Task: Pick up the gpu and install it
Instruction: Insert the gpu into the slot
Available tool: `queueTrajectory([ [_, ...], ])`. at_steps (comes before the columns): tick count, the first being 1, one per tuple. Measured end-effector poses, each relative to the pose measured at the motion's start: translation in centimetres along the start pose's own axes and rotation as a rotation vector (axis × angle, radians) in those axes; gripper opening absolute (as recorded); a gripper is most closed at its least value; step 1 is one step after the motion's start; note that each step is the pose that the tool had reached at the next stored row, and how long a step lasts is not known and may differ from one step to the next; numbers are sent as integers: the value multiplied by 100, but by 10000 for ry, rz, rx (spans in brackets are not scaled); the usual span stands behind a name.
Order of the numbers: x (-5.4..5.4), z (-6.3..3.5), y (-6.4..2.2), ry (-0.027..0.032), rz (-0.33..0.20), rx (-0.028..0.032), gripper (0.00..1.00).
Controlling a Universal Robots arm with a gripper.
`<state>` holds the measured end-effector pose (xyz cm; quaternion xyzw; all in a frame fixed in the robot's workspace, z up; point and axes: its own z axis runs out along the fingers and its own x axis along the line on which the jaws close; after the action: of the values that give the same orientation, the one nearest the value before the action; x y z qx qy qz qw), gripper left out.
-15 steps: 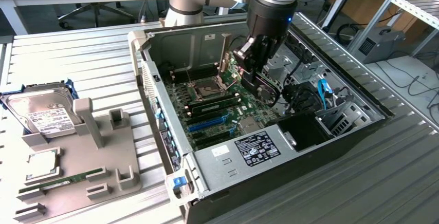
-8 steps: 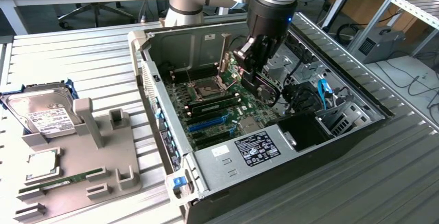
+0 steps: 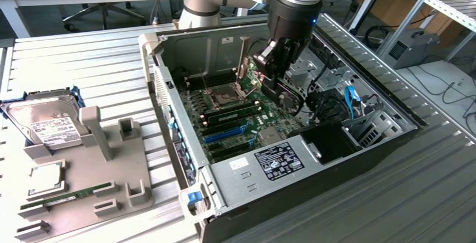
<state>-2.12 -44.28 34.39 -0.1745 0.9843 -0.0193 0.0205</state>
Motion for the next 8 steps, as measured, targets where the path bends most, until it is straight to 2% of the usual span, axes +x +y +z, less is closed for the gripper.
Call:
queueTrajectory([
  [8, 0, 0, 0, -3, -76, -2, 26],
])
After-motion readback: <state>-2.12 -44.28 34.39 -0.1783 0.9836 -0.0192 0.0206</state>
